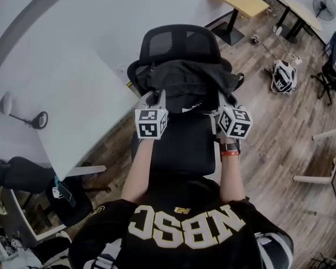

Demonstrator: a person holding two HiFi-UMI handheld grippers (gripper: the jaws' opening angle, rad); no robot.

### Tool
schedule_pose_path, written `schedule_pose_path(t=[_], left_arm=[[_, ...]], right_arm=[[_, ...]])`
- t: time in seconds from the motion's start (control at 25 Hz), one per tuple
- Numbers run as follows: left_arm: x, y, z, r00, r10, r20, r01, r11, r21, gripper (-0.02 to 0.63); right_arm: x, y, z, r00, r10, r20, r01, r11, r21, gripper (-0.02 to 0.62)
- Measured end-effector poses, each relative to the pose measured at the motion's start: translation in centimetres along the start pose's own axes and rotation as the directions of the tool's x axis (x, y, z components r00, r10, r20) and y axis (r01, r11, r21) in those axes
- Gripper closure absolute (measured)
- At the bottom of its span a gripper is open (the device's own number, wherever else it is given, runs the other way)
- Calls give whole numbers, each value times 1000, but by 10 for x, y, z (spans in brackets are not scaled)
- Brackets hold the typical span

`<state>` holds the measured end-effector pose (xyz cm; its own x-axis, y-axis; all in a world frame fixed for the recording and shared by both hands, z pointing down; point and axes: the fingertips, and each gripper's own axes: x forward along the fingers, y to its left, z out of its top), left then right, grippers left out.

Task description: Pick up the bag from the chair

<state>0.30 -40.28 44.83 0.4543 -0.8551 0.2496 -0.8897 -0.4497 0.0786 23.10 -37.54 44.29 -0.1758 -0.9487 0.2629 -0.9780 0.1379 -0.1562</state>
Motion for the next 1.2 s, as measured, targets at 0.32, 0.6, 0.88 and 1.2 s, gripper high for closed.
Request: schedule_pose_path(t=[0.32, 0.6, 0.88, 1.2], left_arm=[[-19, 20, 89, 985, 21, 172, -25, 1000, 19, 563], [-29, 19, 151, 950, 55, 307, -89, 991, 96, 563], [-42, 19, 168, 935, 50, 351, -101, 986, 131, 563], [-48, 17, 166, 937, 33, 348, -80, 990, 120, 563]], right_arm=[[-2, 35, 78, 986, 43, 159, -34, 998, -58, 549], [-10, 49, 139, 961, 49, 273, -24, 995, -93, 548], [-21, 60, 156, 944, 50, 325, -3, 990, -144, 546], [-24, 62, 154, 946, 52, 320, -1, 988, -157, 546]])
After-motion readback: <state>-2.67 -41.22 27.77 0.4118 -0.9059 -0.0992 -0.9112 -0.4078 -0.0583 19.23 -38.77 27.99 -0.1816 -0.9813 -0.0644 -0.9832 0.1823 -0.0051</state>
